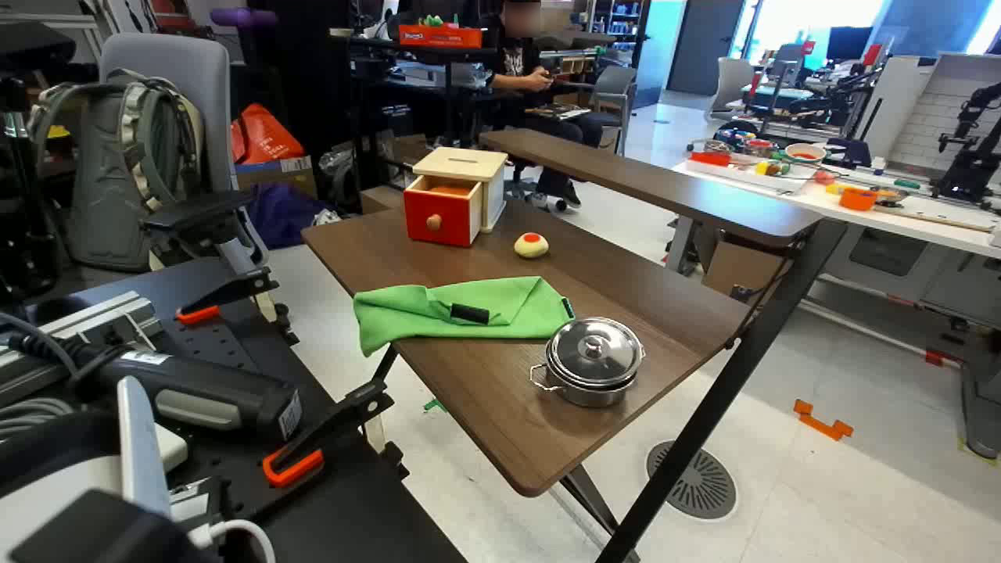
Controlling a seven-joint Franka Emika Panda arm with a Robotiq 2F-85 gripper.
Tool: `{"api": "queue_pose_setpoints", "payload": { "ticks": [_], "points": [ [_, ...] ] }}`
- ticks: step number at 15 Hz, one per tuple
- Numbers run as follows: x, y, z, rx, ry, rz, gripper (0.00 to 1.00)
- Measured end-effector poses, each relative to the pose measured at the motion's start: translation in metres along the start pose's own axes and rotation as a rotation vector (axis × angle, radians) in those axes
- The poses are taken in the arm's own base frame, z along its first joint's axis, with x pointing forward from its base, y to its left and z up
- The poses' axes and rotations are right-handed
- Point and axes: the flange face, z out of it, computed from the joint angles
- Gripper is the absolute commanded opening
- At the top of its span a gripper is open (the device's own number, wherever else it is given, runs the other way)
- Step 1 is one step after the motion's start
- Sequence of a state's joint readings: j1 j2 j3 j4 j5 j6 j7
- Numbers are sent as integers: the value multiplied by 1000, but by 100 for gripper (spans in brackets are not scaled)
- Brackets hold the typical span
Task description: Move the fluffy egg forward
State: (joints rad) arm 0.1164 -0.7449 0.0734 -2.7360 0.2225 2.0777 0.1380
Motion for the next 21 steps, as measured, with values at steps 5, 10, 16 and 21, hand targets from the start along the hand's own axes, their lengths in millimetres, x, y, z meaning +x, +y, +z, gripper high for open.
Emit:
{"api": "queue_pose_setpoints", "payload": {
  "ticks": [5, 10, 16, 21],
  "points": [
    [0, 0, 0, 0, 0, 0, 100],
    [13, 4, -5, 9, 52, 51, 100],
    [92, 34, 9, 20, 98, 252, 100],
    [164, 68, 68, 2, 17, 426, 100]
  ]
}}
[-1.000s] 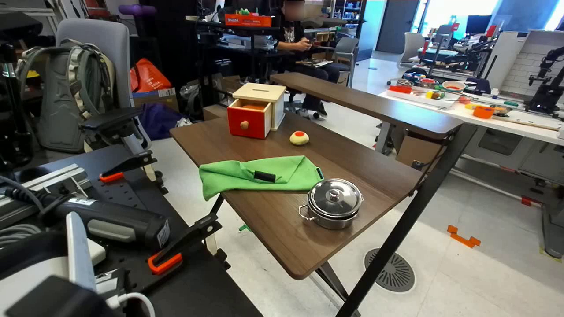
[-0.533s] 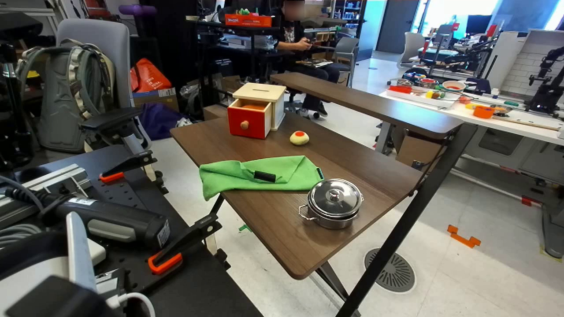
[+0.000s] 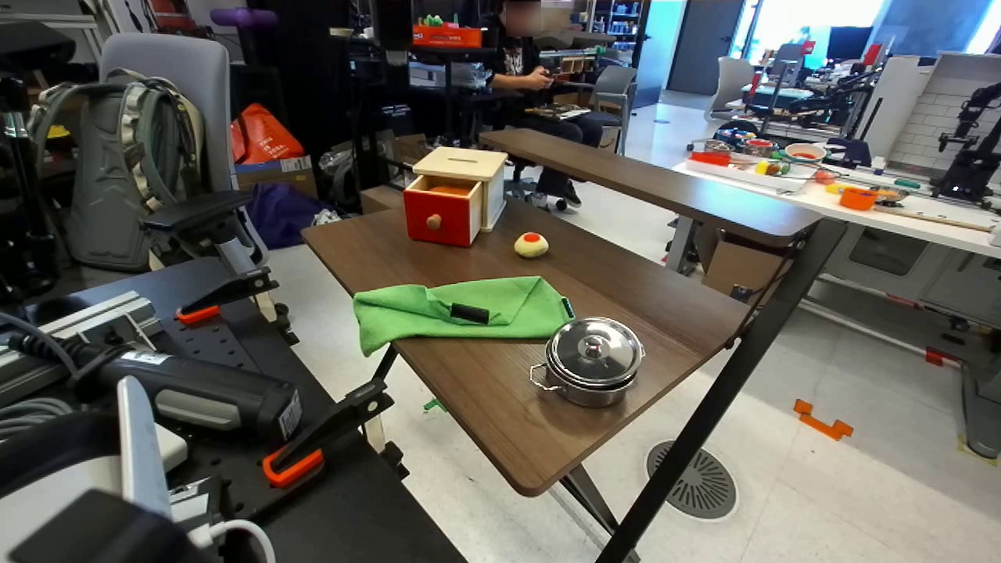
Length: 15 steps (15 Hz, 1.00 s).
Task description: Move the fluffy egg forward
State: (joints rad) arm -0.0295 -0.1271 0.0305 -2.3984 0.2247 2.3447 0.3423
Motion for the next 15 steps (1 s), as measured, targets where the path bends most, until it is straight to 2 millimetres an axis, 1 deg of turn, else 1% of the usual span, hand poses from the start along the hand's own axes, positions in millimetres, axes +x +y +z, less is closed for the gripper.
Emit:
{"api": "queue_pose_setpoints", "payload": {
  "ticks": [3, 7, 9, 12, 15],
  "points": [
    [43, -7, 44, -17, -23, 85, 100],
    [103, -24, 102, -26, -8, 208, 100],
    [130, -30, 128, -31, 10, 269, 100],
    [163, -39, 162, -44, 35, 337, 100],
    [185, -50, 187, -51, 59, 379, 100]
  ]
}}
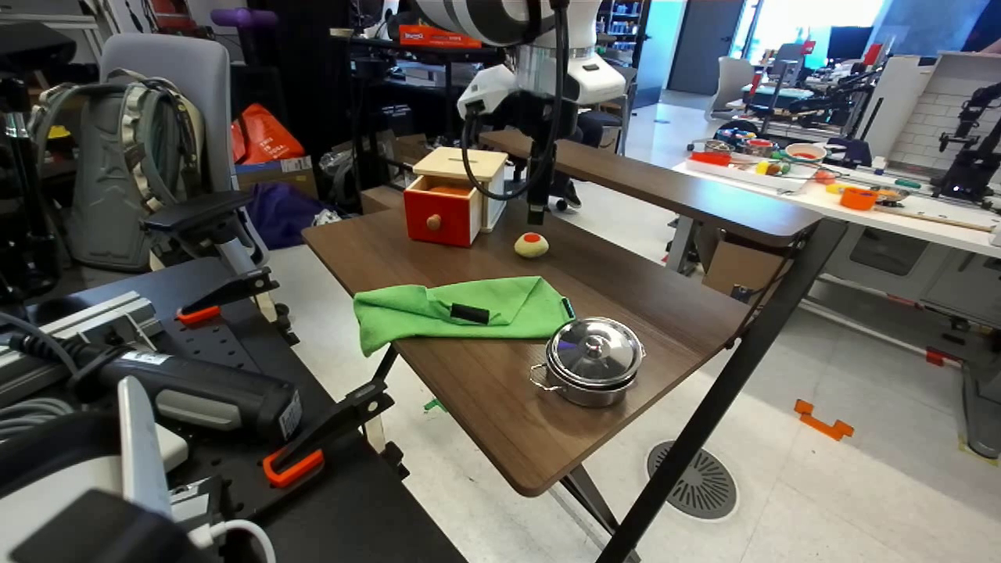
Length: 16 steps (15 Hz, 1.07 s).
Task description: Move the fluffy egg forward
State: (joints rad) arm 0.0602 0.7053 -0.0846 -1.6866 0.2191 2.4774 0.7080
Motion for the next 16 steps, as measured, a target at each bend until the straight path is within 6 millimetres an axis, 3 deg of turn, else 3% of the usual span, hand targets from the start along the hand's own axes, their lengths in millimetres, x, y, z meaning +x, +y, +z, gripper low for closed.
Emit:
{"api": "queue_pose_setpoints", "payload": {
  "ticks": [6, 12, 13, 14, 16],
  "points": [
    [7, -36, 34, -3, 41, 21, 100],
    [4, -54, 64, -63, 55, -4, 100],
    [2, -55, 68, -76, 50, -12, 75],
    [0, -55, 72, -92, 43, -21, 74],
    [-4, -57, 78, -121, 28, -36, 58]
  ]
}}
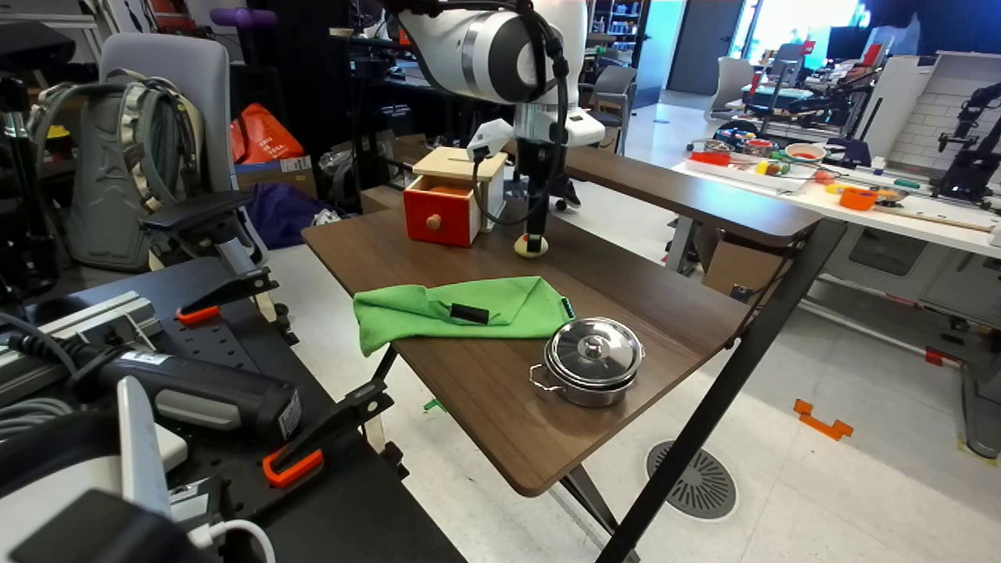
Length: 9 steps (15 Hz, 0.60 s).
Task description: Move the fluffy egg forward
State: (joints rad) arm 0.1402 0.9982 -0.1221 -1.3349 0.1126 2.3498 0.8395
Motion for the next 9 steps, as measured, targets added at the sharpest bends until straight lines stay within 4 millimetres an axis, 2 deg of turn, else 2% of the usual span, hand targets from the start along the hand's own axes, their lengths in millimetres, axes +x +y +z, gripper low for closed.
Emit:
{"api": "queue_pose_setpoints", "payload": {
  "ticks": [5, 8, 9],
  "points": [
    [-5, -4, 3, -29, -21, -15, 18],
    [-3, -6, 0, -24, -17, -14, 1],
    [-2, -6, -1, -23, -16, -12, 0]
  ]
}}
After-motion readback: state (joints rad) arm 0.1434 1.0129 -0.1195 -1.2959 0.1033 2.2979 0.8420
